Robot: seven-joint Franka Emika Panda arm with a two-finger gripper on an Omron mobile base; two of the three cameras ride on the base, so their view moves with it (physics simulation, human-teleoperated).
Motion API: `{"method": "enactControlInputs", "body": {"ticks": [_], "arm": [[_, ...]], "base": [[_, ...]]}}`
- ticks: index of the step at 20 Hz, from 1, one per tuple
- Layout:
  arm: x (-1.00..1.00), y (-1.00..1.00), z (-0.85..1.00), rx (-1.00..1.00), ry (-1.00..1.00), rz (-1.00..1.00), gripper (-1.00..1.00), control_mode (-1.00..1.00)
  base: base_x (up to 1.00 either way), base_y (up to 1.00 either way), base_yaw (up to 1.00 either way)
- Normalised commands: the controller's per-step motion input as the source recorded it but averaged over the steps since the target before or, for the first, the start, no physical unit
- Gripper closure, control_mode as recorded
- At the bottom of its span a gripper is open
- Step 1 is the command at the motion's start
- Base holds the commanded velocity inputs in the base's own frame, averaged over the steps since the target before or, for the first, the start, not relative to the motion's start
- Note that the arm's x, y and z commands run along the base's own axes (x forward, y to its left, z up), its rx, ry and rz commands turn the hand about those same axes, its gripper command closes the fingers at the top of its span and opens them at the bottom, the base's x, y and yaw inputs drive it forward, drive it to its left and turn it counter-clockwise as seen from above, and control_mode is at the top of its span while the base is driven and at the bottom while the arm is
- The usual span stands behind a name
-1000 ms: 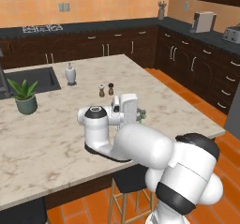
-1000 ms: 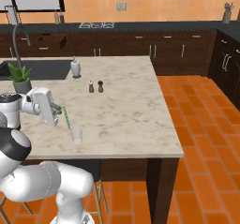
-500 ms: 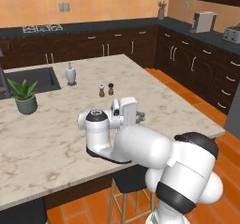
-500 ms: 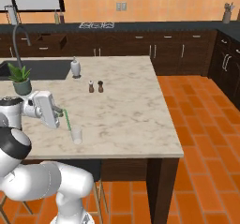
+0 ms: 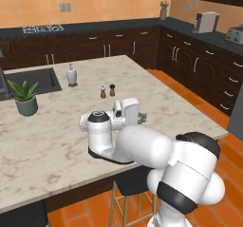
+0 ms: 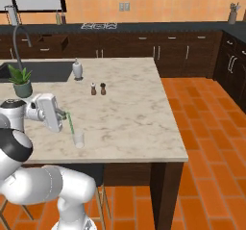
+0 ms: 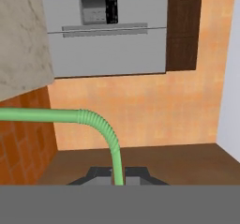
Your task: Take a straw from the drawer in front and place it inside the glass cup on the dining counter.
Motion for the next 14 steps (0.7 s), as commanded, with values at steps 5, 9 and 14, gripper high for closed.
{"method": "enactControlInputs", "body": {"ticks": [5, 9, 14], "arm": [[0.10, 0.00, -0.17, 0.00, 0.00, 0.00, 1.00, -1.00], [0.31, 0.00, -0.14, 0.00, 0.00, 0.00, 1.00, -1.00], [0.30, 0.00, -0.07, 0.00, 0.00, 0.01, 1.00, -1.00]], "base": [[0.00, 0.00, 0.00], [0.00, 0.00, 0.00], [0.00, 0.00, 0.00]]}}
